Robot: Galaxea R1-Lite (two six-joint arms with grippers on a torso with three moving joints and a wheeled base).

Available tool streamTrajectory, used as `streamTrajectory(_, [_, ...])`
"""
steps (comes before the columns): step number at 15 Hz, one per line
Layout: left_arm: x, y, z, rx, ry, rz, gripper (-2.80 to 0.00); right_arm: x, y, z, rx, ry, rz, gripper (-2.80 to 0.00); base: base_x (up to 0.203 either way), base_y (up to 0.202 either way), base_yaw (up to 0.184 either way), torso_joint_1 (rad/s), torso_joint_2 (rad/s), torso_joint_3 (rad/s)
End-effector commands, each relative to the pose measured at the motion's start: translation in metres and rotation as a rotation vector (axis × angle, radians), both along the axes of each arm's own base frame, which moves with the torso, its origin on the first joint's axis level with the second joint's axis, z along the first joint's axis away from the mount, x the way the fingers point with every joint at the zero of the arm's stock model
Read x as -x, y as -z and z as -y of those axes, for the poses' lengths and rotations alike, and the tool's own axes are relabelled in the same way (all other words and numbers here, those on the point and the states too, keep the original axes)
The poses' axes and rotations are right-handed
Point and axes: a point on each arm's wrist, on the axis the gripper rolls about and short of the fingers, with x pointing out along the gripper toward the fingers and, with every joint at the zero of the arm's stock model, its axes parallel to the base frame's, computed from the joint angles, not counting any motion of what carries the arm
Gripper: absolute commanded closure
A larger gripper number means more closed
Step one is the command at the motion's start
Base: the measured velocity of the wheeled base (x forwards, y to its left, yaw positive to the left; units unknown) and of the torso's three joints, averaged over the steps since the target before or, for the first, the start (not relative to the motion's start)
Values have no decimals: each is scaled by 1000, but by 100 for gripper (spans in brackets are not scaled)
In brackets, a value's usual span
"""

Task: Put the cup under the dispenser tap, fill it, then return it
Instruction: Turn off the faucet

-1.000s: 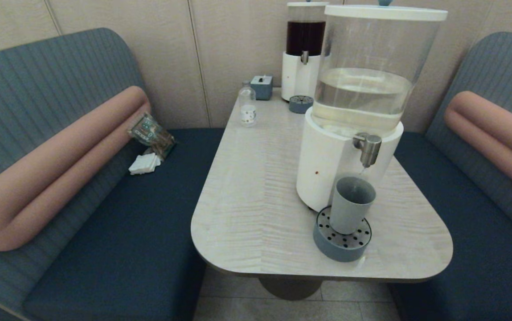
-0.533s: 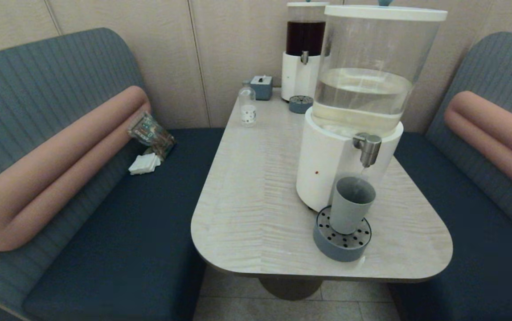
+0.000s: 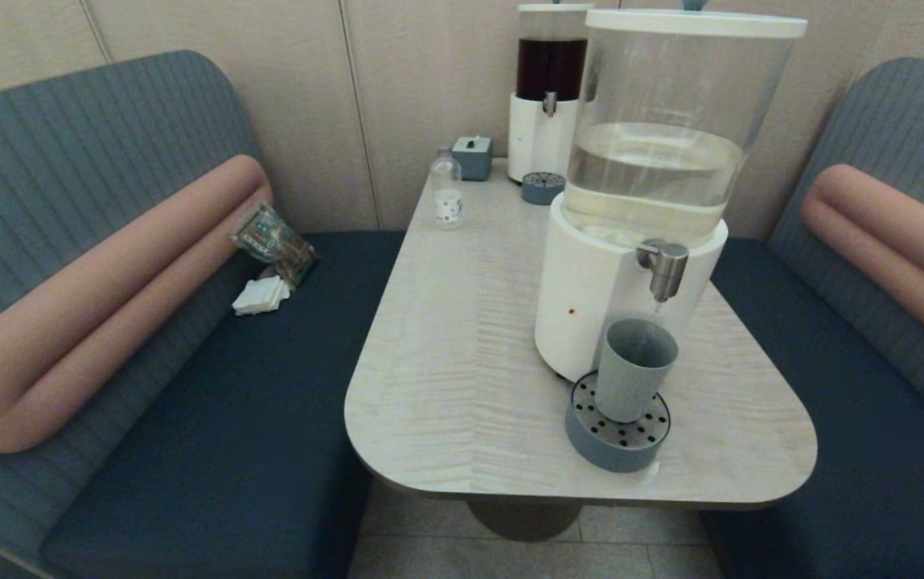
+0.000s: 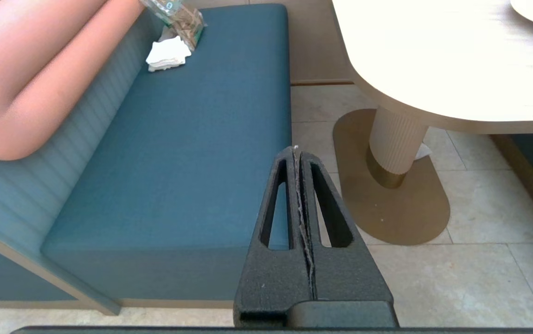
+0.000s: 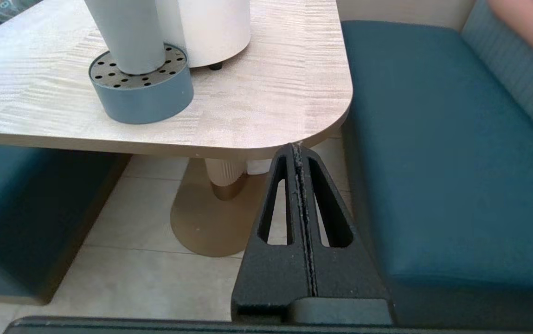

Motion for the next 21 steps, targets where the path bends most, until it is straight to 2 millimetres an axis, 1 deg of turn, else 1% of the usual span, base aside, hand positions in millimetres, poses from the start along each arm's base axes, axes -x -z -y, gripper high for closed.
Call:
streamTrajectory(1, [0,0,0,0,0,0,0,0,0,0,4,-1,0,0,0,0,0,0,0,0])
streamTrajectory(3, [0,0,0,0,0,0,0,1,-5,0,6,-5,37,0,0,0,0,0,0,0])
streamTrajectory(4, [0,0,0,0,0,0,0,4,-15,0,6,-9,73,0,0,0,0,0,0,0])
streamTrajectory(5, [0,0,0,0,1,0,0,11,-32,0,8,-20,126,0,0,0,0,0,0,0])
streamTrajectory(6, [0,0,0,0,0,2,0,20,-53,-1,12,-42,176,0,0,0,0,0,0,0])
streamTrajectory(8, [0,0,0,0,0,2,0,35,-95,-2,18,-101,193,0,0,0,0,0,0,0])
streamTrajectory(10, [0,0,0,0,0,2,0,27,-133,-3,18,-138,137,0,0,0,0,0,0,0])
streamTrajectory(14, [0,0,0,0,0,0,0,-6,-226,-4,24,-207,126,0,0,0,0,0,0,0])
streamTrajectory(15, [0,0,0,0,1,0,0,-17,-242,-5,24,-226,110,0,0,0,0,0,0,0])
streamTrajectory(17, [0,0,0,0,0,1,0,-47,-265,-6,22,-274,37,0,0,0,0,0,0,0])
streamTrajectory(19, [0,0,0,0,0,2,0,-81,-279,-8,13,-316,-60,0,0,0,0,0,0,0])
streamTrajectory(21, [0,0,0,0,1,1,0,-123,-287,-13,2,-346,-181,0,0,0,0,0,0,0])
